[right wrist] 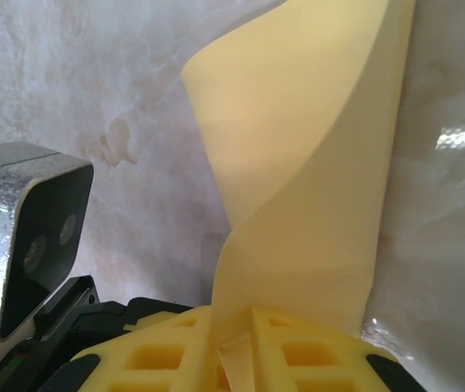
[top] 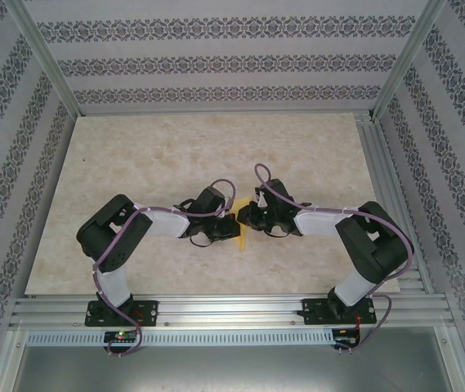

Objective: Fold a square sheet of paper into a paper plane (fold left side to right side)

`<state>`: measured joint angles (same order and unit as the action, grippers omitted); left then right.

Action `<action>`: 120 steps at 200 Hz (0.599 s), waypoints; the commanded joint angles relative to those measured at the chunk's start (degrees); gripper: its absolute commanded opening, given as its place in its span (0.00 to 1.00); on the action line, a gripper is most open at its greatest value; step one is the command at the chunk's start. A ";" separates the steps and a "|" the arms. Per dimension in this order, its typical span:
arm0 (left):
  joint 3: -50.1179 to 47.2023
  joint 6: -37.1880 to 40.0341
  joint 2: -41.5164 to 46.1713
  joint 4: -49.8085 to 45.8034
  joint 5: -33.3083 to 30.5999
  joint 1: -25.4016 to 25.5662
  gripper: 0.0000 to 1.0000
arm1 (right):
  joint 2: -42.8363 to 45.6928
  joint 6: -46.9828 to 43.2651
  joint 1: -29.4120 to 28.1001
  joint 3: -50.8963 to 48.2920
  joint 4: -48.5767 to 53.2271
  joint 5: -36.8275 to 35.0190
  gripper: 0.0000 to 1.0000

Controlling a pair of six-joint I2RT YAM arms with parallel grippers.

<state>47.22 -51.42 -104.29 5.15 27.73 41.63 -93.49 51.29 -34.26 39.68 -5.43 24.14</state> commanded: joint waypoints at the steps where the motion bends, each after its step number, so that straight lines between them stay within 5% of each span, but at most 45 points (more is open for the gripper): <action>1: -2.55 0.71 0.40 -2.39 -3.16 -0.36 0.03 | -0.13 -1.61 -0.78 1.58 -0.52 0.73 0.18; 60: -2.27 0.53 -0.67 -1.97 -3.16 -0.40 0.03 | 8.15 -5.11 2.69 1.15 7.10 -2.29 0.21; 120: -1.76 0.70 -0.59 -2.48 -3.35 -0.36 0.03 | 19.13 -8.60 12.79 -5.13 18.69 -7.54 0.19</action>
<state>46.26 -51.44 -103.77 6.07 27.40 41.63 -77.12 45.60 -25.41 37.52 6.09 20.21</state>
